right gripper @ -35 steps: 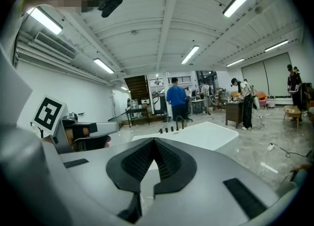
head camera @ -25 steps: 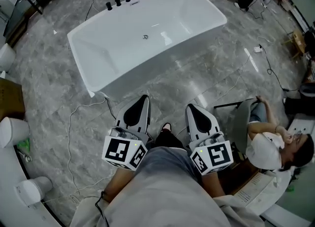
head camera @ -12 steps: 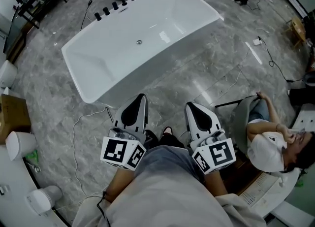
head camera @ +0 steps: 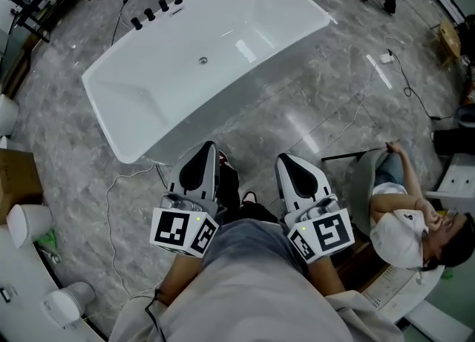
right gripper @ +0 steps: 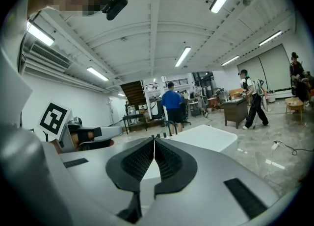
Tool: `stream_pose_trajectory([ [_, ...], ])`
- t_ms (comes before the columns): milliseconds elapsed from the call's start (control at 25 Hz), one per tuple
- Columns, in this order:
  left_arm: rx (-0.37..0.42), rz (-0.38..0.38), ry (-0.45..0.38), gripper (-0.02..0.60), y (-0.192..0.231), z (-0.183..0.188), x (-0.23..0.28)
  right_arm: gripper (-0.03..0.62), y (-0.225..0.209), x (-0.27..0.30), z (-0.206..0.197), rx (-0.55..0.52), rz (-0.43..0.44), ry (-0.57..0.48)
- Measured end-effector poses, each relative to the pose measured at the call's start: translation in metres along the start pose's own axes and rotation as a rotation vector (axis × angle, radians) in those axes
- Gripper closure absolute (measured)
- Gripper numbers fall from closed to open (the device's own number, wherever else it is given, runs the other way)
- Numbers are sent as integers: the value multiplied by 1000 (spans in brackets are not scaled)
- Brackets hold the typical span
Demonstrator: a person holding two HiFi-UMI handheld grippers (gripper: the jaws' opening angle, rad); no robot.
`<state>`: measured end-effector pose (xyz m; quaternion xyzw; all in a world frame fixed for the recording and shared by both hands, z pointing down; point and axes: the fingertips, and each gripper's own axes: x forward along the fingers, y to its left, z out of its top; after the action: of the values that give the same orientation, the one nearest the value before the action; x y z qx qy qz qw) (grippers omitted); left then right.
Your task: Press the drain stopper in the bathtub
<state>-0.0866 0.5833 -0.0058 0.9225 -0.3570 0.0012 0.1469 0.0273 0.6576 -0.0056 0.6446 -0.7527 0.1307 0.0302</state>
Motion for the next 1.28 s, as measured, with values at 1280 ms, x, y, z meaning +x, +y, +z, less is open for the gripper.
stream_pose_trajectory([
  [1280,-10,37,-5,575,192,80,201,577,-49,299,77,-57,106,42],
])
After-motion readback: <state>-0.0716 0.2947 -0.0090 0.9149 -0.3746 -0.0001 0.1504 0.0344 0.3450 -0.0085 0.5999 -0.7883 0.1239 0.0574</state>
